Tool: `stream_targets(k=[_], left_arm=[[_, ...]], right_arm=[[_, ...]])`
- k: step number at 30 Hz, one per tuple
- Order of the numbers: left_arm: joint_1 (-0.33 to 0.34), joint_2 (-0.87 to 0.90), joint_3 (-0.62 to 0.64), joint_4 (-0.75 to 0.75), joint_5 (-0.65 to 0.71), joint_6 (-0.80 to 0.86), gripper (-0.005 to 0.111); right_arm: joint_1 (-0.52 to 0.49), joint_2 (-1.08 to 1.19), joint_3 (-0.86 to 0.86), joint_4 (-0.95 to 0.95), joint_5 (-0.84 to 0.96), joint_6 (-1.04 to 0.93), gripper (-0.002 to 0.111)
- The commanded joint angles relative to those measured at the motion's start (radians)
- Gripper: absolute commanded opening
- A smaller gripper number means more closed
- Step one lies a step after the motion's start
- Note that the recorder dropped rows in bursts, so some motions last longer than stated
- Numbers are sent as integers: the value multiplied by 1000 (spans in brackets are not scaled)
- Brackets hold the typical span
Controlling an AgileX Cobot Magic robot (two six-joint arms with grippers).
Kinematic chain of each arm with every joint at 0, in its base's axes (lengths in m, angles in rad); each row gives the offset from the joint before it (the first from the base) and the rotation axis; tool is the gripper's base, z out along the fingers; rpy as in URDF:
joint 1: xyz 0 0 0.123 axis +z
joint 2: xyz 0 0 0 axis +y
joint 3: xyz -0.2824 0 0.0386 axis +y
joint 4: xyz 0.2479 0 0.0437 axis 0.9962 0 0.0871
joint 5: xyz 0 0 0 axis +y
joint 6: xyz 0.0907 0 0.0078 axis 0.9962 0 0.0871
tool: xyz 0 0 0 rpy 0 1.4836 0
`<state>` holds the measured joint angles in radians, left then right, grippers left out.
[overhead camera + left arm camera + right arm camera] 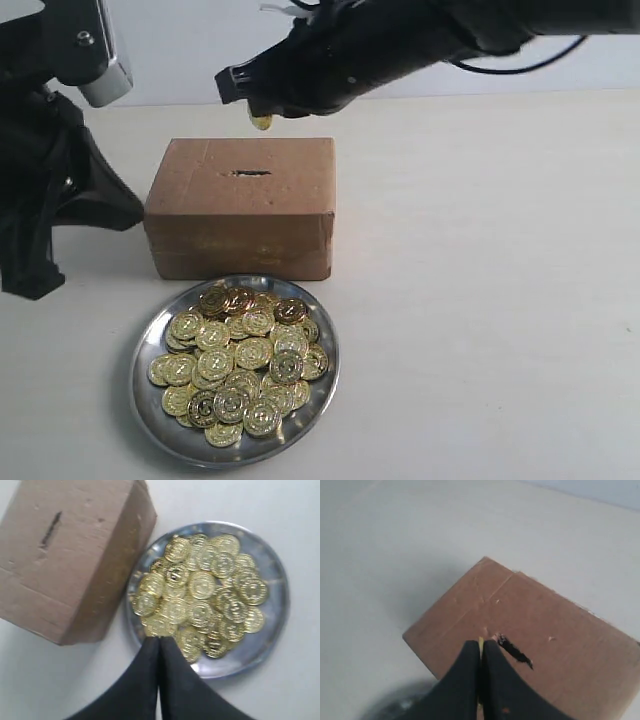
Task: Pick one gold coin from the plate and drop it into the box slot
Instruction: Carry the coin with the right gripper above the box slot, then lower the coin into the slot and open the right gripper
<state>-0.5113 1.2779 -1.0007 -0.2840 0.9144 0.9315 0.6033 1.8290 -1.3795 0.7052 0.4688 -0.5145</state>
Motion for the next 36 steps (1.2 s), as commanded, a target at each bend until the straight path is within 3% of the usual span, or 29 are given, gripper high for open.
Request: stream_targets(k=[1,5,7,17,36], left_arm=[[2,-34,2,-20,161,-105,0],[2,-49,16,-27,204,-122,0],[2,-49,46,-33,197,-122,0],[2,-49,84,-33,149,-120,0],[2,-49,84,-33,143,-120,0]], right_arm=[[1,196,-369,-513,354,270,0],[1,325,-643,-543,510,120,0],[1,371,-695,-522,519,74,0],[1,445,-695,-384,527,-316,0],[1,471,-695,-345,577,-400,0]])
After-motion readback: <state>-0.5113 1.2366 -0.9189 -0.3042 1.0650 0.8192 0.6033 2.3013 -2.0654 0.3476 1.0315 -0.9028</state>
